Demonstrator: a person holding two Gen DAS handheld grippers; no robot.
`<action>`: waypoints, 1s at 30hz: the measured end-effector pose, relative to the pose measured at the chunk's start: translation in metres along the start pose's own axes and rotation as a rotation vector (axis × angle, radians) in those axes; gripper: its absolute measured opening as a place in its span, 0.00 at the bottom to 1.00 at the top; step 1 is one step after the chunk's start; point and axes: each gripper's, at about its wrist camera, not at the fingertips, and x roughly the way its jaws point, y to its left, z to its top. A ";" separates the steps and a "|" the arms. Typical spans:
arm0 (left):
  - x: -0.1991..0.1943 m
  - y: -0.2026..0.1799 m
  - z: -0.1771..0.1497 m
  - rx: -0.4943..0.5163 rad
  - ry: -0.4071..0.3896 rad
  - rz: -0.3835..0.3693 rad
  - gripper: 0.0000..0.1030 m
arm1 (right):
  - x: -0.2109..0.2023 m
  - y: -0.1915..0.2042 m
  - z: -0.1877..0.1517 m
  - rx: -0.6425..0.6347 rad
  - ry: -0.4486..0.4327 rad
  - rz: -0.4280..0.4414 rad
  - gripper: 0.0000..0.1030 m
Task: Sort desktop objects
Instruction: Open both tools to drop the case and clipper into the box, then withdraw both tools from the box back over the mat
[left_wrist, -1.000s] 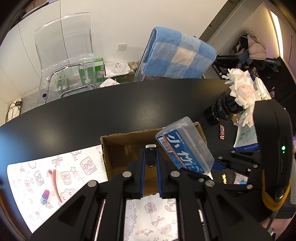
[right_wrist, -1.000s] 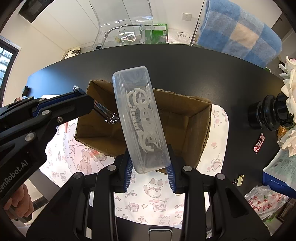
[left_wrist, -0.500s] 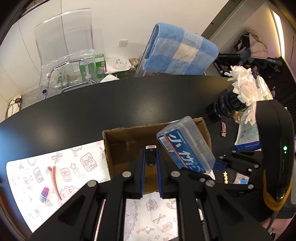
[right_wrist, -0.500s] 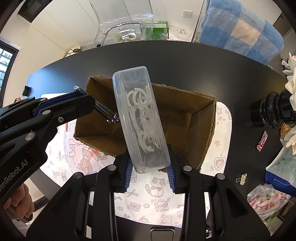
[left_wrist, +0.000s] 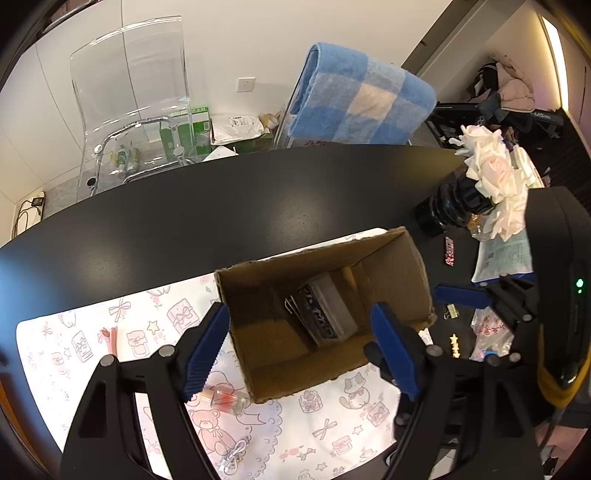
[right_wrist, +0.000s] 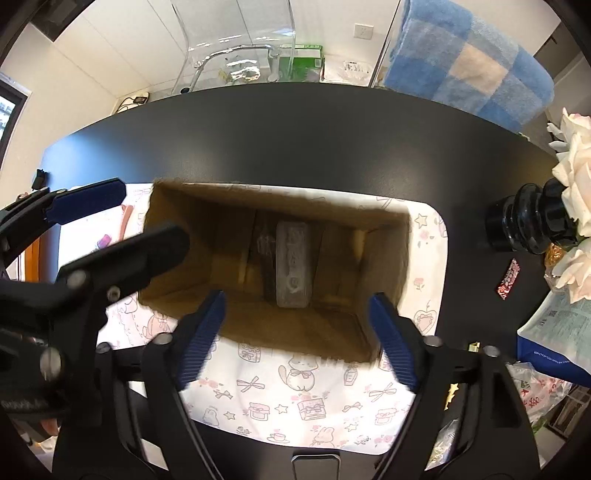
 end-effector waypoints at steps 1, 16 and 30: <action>-0.001 0.001 -0.001 -0.008 -0.002 0.002 0.76 | -0.001 0.000 0.000 0.001 -0.003 -0.005 0.89; -0.021 0.008 -0.011 -0.039 -0.022 0.011 0.76 | -0.014 0.003 -0.006 0.024 -0.030 0.000 0.93; -0.074 0.034 -0.054 -0.045 -0.043 0.045 0.87 | -0.045 0.043 -0.036 0.027 -0.090 -0.001 0.97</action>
